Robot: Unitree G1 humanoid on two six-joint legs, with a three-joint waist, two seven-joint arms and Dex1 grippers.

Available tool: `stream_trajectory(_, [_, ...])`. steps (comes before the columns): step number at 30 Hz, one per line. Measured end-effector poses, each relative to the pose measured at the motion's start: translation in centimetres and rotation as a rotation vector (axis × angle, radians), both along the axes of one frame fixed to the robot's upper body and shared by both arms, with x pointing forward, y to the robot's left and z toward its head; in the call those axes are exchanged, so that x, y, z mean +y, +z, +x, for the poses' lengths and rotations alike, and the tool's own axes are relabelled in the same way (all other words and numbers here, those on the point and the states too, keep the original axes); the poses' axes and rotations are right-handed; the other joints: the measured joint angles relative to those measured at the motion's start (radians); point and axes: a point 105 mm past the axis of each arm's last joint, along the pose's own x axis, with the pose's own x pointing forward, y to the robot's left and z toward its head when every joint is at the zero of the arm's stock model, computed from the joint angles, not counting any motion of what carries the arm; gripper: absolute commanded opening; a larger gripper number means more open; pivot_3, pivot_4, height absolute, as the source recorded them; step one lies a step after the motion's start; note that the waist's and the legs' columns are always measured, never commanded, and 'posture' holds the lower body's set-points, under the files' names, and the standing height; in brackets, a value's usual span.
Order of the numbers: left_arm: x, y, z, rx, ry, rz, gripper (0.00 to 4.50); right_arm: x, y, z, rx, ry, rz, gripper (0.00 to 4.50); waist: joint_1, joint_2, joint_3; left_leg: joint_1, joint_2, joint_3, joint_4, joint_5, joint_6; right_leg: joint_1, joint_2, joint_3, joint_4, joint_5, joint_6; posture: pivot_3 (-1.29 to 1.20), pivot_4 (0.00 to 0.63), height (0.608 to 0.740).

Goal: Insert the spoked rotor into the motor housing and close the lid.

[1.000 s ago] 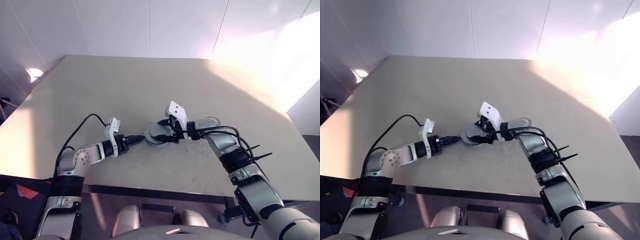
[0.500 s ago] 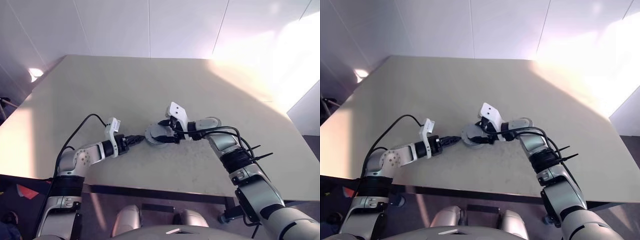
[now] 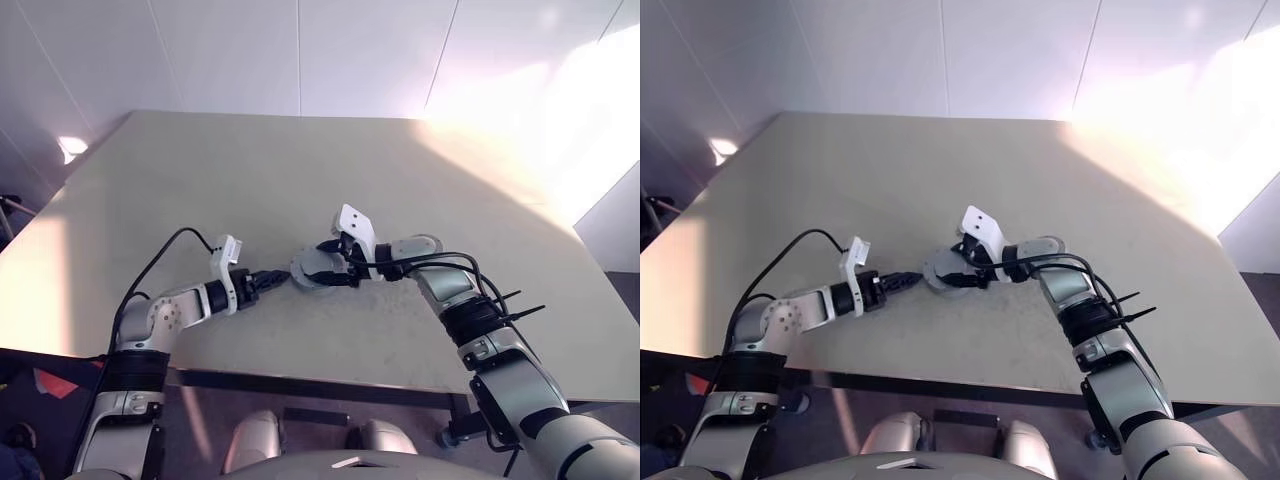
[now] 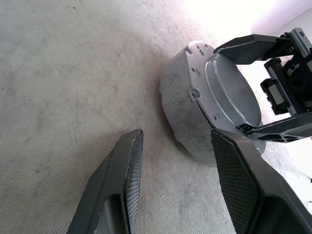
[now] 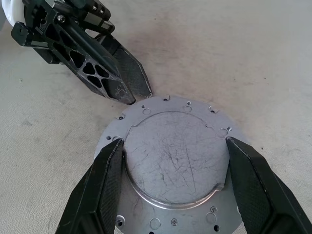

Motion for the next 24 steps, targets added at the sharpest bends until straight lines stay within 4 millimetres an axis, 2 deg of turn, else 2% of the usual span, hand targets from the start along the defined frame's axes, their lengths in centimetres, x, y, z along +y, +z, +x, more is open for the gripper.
stream_trajectory(1, [-0.1,0.1,0.3,0.018,0.013,-0.021,2.37,-0.1,0.0,0.1,-0.001,-0.005,-0.001,3.18,0.001,0.000,0.000,0.000,0.000,0.000,0.000,0.000,0.000,0.000,0.000,0.000,0.000,0.000,0.000,0.00,0.000,0.740])
stream_trajectory(4, [-0.5,0.7,1.4,0.030,0.048,-0.079,1.78,-0.1,-0.1,0.1,-0.003,-0.009,-0.001,3.18,0.002,-0.001,0.000,0.000,0.000,0.000,0.001,0.000,0.000,0.001,0.000,0.000,0.000,0.000,0.000,0.00,0.000,0.740])
stream_trajectory(9, [-1.6,3.3,2.8,-0.006,0.038,-0.176,0.04,0.0,0.0,0.1,-0.006,-0.004,0.001,3.18,0.001,-0.002,0.000,0.000,0.000,0.000,0.002,0.000,0.000,0.001,0.000,0.000,0.000,0.000,0.000,0.00,0.000,0.740])
stream_trajectory(12, [-2.2,3.7,3.1,-0.003,0.021,-0.195,0.02,0.1,0.0,0.1,-0.007,-0.001,0.003,3.18,0.000,-0.002,0.000,-0.001,0.000,0.000,0.001,0.000,0.000,0.000,0.000,0.000,0.000,0.000,0.000,0.00,0.000,0.740])
stream_trajectory(19, [-3.8,2.7,2.1,0.076,-0.047,-0.200,0.02,0.1,0.0,0.1,-0.009,-0.005,0.003,3.18,0.000,-0.002,0.000,-0.001,0.000,0.000,0.002,0.000,0.000,0.000,0.000,0.000,0.000,0.000,0.000,0.00,0.000,0.740])
stream_trajectory(24, [-3.9,2.2,1.9,0.088,-0.061,-0.155,0.02,0.1,-0.1,0.1,-0.009,-0.007,0.001,3.18,0.001,-0.002,0.000,0.000,0.000,0.000,0.002,0.000,0.000,0.001,0.000,0.000,0.000,0.000,0.000,0.00,0.000,0.740])
